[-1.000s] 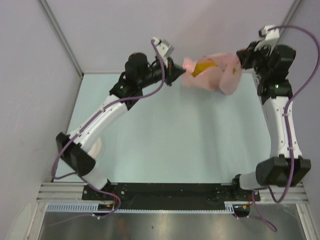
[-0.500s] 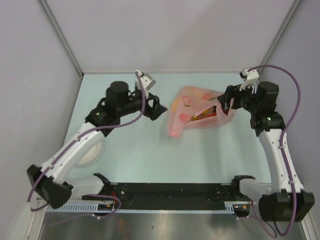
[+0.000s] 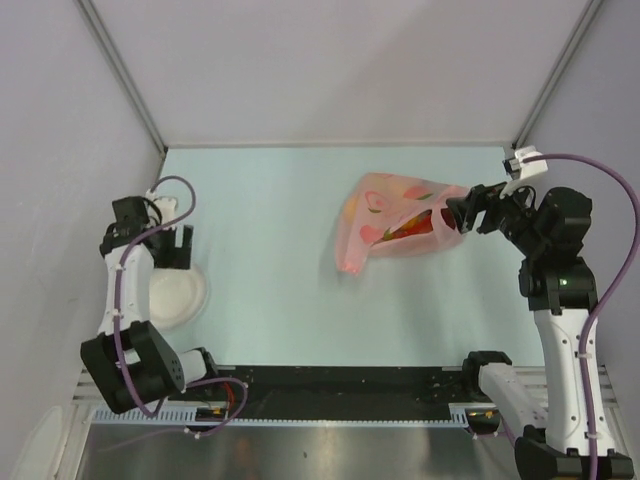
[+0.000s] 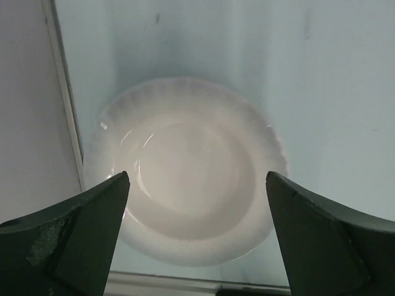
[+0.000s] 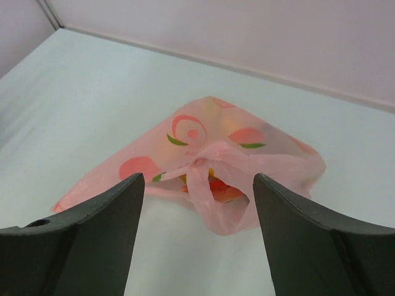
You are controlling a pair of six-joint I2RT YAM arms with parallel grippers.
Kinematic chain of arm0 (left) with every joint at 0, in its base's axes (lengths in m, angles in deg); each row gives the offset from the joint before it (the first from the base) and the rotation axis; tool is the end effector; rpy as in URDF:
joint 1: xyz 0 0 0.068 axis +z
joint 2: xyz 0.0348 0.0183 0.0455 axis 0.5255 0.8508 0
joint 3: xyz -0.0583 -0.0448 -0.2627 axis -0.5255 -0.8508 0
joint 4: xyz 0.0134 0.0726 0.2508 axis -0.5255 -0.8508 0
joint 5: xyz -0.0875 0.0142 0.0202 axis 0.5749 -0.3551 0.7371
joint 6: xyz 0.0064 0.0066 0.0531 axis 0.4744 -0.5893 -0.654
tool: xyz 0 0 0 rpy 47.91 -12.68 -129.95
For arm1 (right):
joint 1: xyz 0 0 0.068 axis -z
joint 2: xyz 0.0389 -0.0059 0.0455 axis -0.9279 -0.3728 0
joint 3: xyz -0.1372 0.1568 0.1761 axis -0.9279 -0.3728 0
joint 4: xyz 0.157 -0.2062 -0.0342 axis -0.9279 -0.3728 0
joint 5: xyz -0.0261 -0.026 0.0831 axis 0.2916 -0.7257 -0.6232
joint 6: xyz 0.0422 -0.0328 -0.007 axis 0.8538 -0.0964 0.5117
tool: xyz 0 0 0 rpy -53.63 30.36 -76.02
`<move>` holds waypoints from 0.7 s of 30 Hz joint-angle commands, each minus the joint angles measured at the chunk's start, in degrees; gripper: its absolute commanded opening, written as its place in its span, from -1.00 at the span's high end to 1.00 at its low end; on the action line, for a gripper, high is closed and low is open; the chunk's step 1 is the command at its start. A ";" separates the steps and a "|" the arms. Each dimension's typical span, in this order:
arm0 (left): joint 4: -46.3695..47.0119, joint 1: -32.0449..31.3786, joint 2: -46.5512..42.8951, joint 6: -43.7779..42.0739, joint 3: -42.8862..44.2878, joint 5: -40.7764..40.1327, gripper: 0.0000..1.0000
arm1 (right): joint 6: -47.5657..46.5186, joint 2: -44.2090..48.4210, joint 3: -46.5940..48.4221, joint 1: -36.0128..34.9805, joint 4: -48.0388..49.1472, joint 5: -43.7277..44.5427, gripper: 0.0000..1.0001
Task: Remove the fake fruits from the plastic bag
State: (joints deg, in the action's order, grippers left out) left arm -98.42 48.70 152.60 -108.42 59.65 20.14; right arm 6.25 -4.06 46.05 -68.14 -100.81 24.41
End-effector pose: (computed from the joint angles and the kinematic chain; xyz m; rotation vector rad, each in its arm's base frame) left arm 0.2291 0.0665 0.2841 0.1552 2.5075 0.1607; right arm 0.1503 0.0149 0.4312 -0.3825 1.6535 0.3117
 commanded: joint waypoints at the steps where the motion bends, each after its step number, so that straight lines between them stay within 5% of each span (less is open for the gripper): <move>1: -1.30 6.29 -0.85 1.62 -0.86 -11.19 -0.94 | 1.92 -1.20 -0.34 1.17 -0.93 -1.81 -0.53; 7: 7.31 13.83 -3.85 3.74 -8.42 -19.95 -0.96 | 1.48 -2.34 -0.25 1.18 -1.45 -2.51 -0.52; 13: 8.19 25.44 -0.16 1.72 -10.45 -12.23 -0.91 | 2.01 -3.83 -0.25 1.53 -1.89 -3.74 -0.53; 21: 11.44 28.79 2.21 0.13 -15.54 -6.42 -0.79 | 1.84 -4.28 -0.25 3.28 -2.07 -4.27 -0.53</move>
State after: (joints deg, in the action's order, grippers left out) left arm -89.94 75.73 153.04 -107.27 45.94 9.43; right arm 7.46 -8.59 45.26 -65.78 -102.78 21.22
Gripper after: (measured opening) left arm 0.911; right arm 0.764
